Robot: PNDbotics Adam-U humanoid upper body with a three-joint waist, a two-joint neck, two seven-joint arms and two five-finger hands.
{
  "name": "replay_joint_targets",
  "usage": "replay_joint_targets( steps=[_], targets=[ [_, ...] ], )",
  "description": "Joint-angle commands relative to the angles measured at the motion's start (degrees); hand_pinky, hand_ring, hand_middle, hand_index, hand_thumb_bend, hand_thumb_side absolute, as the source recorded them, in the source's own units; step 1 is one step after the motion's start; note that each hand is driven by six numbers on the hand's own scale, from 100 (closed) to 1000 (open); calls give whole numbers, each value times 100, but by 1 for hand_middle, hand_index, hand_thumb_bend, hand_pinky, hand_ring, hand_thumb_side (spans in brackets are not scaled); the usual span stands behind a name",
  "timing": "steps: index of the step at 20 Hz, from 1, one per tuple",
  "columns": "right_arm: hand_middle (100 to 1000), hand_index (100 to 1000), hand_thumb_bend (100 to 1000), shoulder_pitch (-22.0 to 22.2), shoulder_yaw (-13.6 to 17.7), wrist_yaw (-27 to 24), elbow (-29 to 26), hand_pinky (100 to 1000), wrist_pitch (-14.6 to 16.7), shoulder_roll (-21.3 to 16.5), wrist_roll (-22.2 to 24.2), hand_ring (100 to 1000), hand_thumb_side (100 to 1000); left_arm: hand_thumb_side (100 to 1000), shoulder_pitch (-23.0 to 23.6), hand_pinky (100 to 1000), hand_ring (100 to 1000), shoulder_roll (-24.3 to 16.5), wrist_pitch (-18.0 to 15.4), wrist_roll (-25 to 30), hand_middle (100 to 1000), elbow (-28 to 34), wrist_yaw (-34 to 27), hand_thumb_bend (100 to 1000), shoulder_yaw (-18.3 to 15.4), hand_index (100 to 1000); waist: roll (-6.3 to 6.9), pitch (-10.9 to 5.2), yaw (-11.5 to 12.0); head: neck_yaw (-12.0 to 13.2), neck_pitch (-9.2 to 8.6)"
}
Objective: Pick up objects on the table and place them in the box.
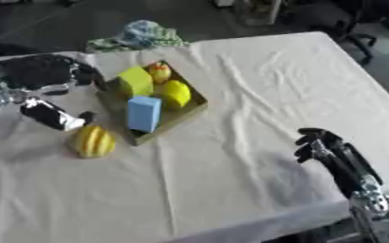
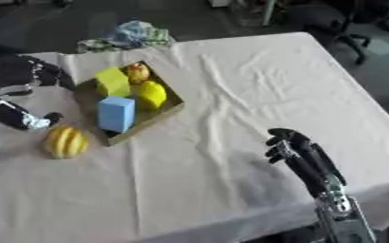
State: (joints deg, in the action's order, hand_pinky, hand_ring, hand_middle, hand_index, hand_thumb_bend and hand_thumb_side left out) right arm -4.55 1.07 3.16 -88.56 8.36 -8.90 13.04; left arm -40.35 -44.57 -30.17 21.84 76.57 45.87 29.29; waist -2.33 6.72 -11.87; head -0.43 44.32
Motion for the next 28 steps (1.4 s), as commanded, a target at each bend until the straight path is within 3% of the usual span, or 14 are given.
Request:
replay_joint_targets(
  steps=[1,9,12,13,14,15,19,21,25,28],
  targets=[
    [585,765,100,-58,39,17,-101,520,12,-118,-9,561,644,454,-102,756,735,-38,41,344,770,-110,88,270,-30,855,64,-70,-6,9,-20],
    [585,765,100,-48,42,14,-97,520,7,-109,-13,561,647,526,-119,758,739,186,58,1246,779,-244,-45,289,-19,860,58,-67,-11,0,-20],
    [585,765,100,-46,43,14,-97,520,5,-107,-14,561,648,466,-117,752,733,252,91,1537,774,-327,-26,287,-37,855,55,-69,-10,-6,-20],
    [585,765,100,-44,45,14,-96,520,5,-107,-16,561,649,360,-118,741,718,268,87,1582,759,-350,-3,273,-41,844,55,-68,-9,-9,-20],
    [585,765,100,-42,46,14,-95,520,4,-107,-18,561,649,330,-118,735,709,281,81,1583,749,-367,28,271,-50,836,55,-68,-7,-12,-20],
    [585,765,100,-42,47,14,-95,520,4,-107,-19,561,649,241,-117,705,664,290,82,1557,701,-383,56,254,-63,800,54,-68,-5,-15,-20],
    [585,765,100,-36,50,16,-94,520,1,-106,-21,561,649,217,-163,601,509,289,157,1207,510,-322,41,149,-173,670,52,-71,8,-28,-20],
    [585,765,100,-33,52,17,-92,520,0,-110,-24,561,648,214,-193,585,479,255,197,1004,472,-202,-46,100,-233,637,52,-75,14,-31,-20],
    [585,765,100,-21,49,18,-82,520,0,-118,-24,561,649,207,-349,591,473,183,323,720,462,247,-361,100,-461,633,45,-92,30,-42,-20],
    [585,765,100,-5,33,14,-72,520,-1,-113,-11,561,652,199,-682,598,477,350,525,593,466,424,-422,100,-670,642,33,-113,29,-39,-20]
  ],
)
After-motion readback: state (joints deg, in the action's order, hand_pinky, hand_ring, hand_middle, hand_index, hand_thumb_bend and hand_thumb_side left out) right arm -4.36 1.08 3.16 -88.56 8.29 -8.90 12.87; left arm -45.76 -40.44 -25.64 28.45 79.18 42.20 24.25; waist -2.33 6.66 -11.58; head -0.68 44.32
